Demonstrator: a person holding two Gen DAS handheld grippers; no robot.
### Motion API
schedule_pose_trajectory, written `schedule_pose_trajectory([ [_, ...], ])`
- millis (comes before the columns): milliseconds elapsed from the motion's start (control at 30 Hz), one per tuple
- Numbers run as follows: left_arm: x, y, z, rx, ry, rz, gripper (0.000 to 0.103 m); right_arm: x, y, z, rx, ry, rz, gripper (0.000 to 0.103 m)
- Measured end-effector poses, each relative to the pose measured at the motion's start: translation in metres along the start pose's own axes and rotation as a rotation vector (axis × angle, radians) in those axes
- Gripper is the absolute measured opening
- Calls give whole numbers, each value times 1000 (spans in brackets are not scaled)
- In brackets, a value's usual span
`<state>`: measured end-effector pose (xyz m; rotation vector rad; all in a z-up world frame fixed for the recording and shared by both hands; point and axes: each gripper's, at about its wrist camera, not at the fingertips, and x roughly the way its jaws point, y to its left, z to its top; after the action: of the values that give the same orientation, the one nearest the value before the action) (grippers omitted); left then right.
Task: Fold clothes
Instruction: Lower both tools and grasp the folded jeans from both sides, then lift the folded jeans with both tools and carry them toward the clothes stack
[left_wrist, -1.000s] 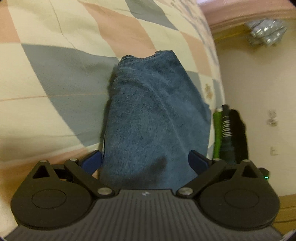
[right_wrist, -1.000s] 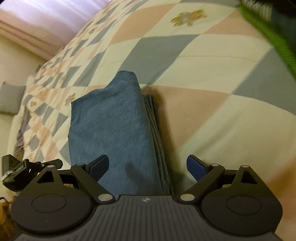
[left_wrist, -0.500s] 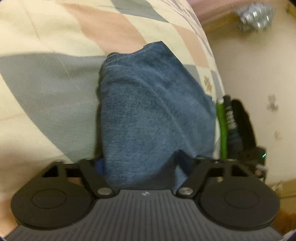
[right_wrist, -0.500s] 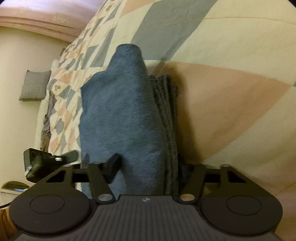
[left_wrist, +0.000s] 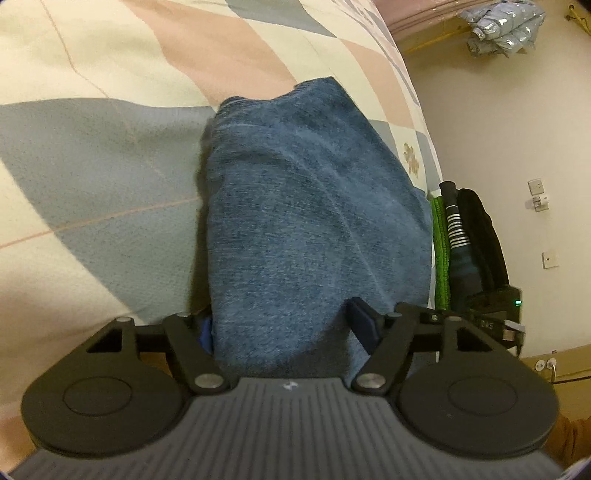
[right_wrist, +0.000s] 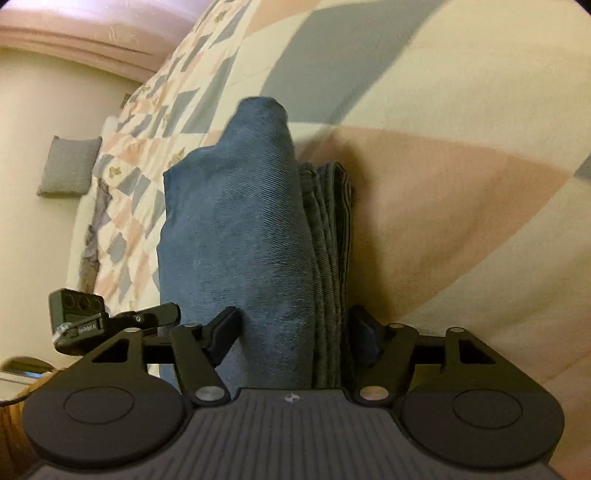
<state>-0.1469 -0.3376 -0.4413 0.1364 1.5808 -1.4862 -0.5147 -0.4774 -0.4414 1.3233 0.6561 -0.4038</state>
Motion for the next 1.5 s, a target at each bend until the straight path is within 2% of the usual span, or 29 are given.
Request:
schedule_pose_trajectory([
  [100,4,-6,4,20,-6,36,64,16,-10,-2,86,-9,83,54],
  [167,-5,-11,8,32,-1,22,52,17,-5,-6,107,-37,105,43],
  [233,-17,-21,12,80,5,-7,50,5,2,-15,122,-69,124,38],
  [333,-15,-37,18,154,55,-29,52,-16,11,-31,140,-118,153,37],
  [400,2,-37,19,183,105,7,54,-24,8,-44,168,-151,138,39],
  [433,12,-33,19,184,128,29,58,-21,3,-47,187,-142,101,42],
  [467,20,-28,19,168,135,34,60,-18,-3,-50,206,-132,63,54],
  [500,21,-25,20,159,131,29,61,-15,-8,-52,222,-124,29,57],
  [600,22,-32,23,164,120,50,58,-4,-14,-50,216,-133,56,62],
  [700,24,-51,26,204,114,97,51,6,-9,-47,199,-129,69,49],
  [767,18,-71,32,248,109,109,48,-3,-8,-48,207,-155,103,39],
  [867,15,-120,51,347,83,65,48,-26,-1,-57,215,-218,165,36],
  [1000,32,-216,86,533,69,-46,48,-85,12,-69,226,-442,225,36],
  [1067,53,-271,104,644,92,-111,48,-121,18,-75,239,-579,226,36],
  [1167,101,-362,122,810,164,-203,48,-173,20,-84,276,-784,202,36],
  [1300,177,-478,124,1022,290,-295,48,-235,11,-97,344,-1046,151,36],
  [1400,229,-537,114,1135,376,-307,48,-266,-8,-104,417,-1205,125,36],
  [1500,285,-572,108,1200,449,-272,49,-273,-28,-104,512,-1305,112,36],
])
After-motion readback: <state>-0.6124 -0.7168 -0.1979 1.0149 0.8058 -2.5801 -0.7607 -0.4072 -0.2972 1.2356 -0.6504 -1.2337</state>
